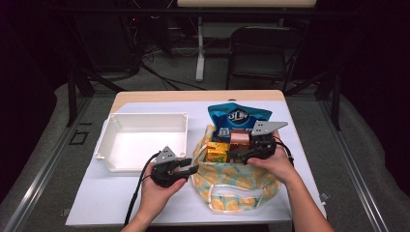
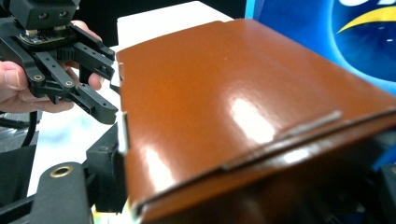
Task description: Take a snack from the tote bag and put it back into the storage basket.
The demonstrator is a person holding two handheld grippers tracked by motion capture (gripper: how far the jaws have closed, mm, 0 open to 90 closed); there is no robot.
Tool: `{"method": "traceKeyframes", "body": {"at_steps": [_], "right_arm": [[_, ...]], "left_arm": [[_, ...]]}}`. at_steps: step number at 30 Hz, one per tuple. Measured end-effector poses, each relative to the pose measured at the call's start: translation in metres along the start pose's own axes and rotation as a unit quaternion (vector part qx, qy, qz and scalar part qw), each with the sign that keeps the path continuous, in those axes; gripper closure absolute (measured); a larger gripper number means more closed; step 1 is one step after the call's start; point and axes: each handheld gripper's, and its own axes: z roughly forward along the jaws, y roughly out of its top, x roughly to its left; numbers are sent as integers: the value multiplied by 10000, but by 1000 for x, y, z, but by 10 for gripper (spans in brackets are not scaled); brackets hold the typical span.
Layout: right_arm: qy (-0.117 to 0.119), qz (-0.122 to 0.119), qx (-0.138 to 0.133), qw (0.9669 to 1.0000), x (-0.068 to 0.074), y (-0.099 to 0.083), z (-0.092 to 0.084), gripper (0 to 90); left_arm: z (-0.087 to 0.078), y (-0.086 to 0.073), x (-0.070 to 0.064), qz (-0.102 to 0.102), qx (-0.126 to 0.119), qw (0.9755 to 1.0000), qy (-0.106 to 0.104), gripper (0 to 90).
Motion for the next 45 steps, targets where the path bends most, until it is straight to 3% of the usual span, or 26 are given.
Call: {"method": "traceKeyframes", "body": {"at_steps": [13, 22, 31, 38, 45], "right_arm": [[122, -170, 122, 9997, 4, -1, -1, 344], [18, -221, 138, 9997, 10, 0, -3, 399], [-85, -42, -83, 9999, 12, 1, -12, 424], [-178, 46, -306, 9994, 13, 5, -22, 430], [-58, 10, -463, 9989, 14, 12, -30, 430]], "left_arm": [[0, 0, 0, 9, 9, 10000, -9, 583], [-3, 0, 0, 0, -8, 10000, 13, 584], [0, 2, -2, 29, -108, 9999, -16, 573], [0, 6, -6, 205, -261, 9993, -190, 527], [5, 9, -10, 419, -402, 9970, -513, 448]]}}
